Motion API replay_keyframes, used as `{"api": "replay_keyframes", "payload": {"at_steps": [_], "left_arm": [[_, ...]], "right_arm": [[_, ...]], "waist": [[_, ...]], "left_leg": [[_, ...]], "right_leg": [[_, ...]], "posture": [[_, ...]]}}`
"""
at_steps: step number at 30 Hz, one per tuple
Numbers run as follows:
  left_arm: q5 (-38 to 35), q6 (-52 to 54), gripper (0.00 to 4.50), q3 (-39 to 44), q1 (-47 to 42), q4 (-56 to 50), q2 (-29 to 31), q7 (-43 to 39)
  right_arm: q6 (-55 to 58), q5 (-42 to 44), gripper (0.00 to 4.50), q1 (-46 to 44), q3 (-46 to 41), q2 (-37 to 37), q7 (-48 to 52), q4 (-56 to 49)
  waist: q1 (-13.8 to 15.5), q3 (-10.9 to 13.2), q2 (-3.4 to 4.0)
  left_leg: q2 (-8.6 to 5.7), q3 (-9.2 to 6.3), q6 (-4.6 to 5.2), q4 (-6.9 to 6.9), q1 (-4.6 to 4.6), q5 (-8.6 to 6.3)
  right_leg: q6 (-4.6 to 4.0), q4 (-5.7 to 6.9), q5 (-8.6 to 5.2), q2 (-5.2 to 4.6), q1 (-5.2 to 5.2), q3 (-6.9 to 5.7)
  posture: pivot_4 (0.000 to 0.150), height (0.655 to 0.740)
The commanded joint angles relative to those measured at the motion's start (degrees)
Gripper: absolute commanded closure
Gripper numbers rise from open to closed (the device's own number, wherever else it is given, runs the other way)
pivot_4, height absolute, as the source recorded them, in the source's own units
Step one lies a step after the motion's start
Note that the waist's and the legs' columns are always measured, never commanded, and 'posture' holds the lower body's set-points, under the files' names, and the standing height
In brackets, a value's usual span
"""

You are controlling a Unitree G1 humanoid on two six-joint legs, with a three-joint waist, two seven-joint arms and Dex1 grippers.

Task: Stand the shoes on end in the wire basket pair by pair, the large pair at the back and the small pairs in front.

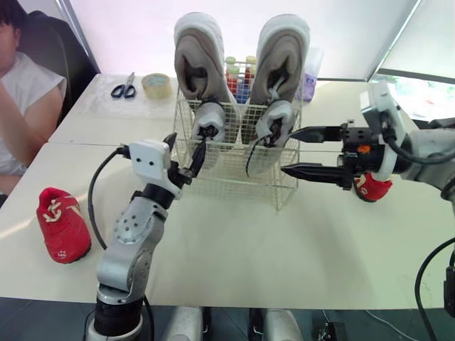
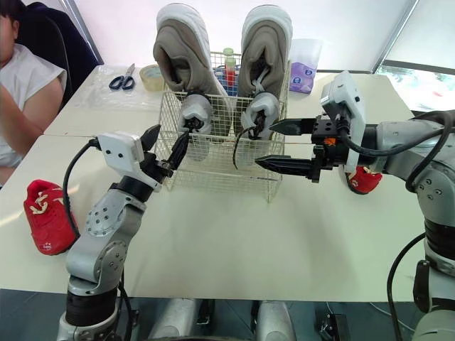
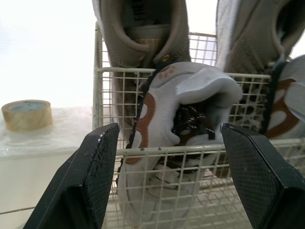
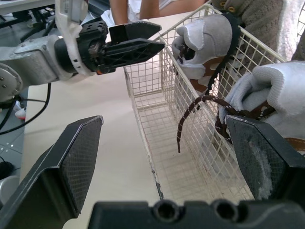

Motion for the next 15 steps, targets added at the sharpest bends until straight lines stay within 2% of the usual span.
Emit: {"api": "replay_keyframes", "payload": {"at_steps": [1,4,6,9,10,15], "left_arm": [[-2.9,3.2,1.05,1.4,-1.3,-5.3,1.5,-0.8],[-5.3,6.1,1.05,3.1,-4.9,-6.7,3.0,-0.9],[-10.5,8.9,1.05,2.3,-6.8,-8.1,4.5,-4.1],[-17.6,13.1,0.16,0.3,-7.2,-11.1,7.9,-9.5],[-18.8,14.4,0.02,-1.1,-7.1,-12.1,9.3,-10.9],[-22.9,16.9,0.02,-2.4,-8.5,-10.7,12.4,-14.0]], "right_arm": [[-1.0,-0.1,0.0,-0.2,-0.7,-0.4,0.8,0.8],[-0.6,-0.1,0.0,0.9,-1.6,-0.3,-0.3,1.3],[-2.1,-2.0,0.0,2.5,-2.1,-1.2,-0.7,1.8],[-7.7,-10.0,0.0,2.3,-0.1,-3.6,-2.3,3.9],[-7.5,-9.8,0.0,1.9,-0.9,-4.7,-1.4,4.7],[-6.7,-11.7,0.0,5.3,-7.6,-10.7,-1.9,6.7]], "waist": [[0.0,0.0,0.0],[0.1,0.0,0.0],[0.0,0.0,0.0],[-0.1,0.0,0.01],[-0.1,0.0,0.02],[0.0,0.0,0.05]], "left_leg": [[0.0,0.0,0.0,0.0,0.0,0.0],[0.0,0.0,0.01,0.0,-0.02,0.0],[0.0,-0.03,0.01,0.0,-0.02,0.0],[-0.01,-0.01,0.02,0.0,-0.02,-0.01],[-0.01,0.02,0.04,0.0,-0.02,-0.02],[0.02,-0.02,0.02,0.0,-0.01,-0.01]], "right_leg": [[0.0,-0.03,0.0,0.01,0.01,0.0],[0.02,-0.06,0.01,0.1,0.02,0.0],[0.04,-0.07,0.02,0.14,0.04,0.0],[0.07,-0.11,0.04,0.15,0.06,0.02],[0.08,-0.12,0.05,0.15,0.05,0.03],[0.0,-0.12,0.0,0.27,0.05,0.04]], "posture": [[0.15,0.74],[0.15,0.74],[0.15,0.74],[0.15,0.74],[0.15,0.74],[0.15,0.74]]}}
